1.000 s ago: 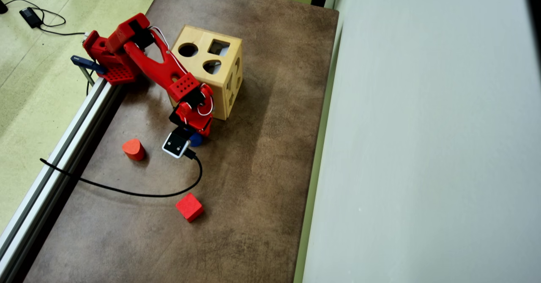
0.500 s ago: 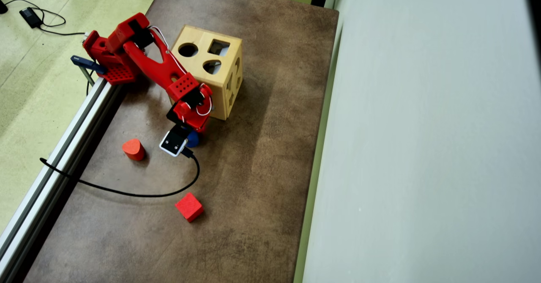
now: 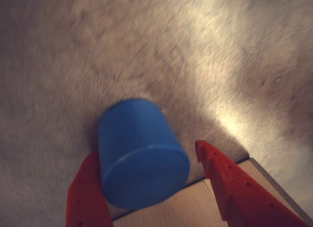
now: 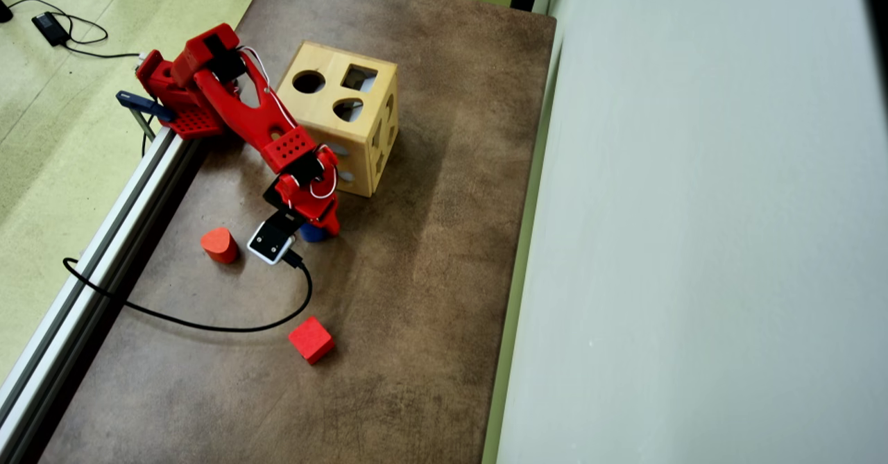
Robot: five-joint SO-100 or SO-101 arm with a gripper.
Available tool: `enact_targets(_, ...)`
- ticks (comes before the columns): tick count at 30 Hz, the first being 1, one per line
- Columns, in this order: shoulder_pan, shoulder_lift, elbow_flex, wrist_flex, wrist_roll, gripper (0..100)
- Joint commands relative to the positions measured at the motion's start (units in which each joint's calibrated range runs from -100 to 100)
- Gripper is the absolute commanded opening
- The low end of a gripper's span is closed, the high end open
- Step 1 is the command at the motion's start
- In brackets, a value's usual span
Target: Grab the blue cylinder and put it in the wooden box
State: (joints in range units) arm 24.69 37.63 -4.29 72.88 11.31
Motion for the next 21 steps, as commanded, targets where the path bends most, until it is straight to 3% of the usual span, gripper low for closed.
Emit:
enact_targets(1,0.43,-4.38,-0.63,0.66,-0.1,30)
enact_targets(21,0.87,-6.93,-0.72,0.02,-0.44,28)
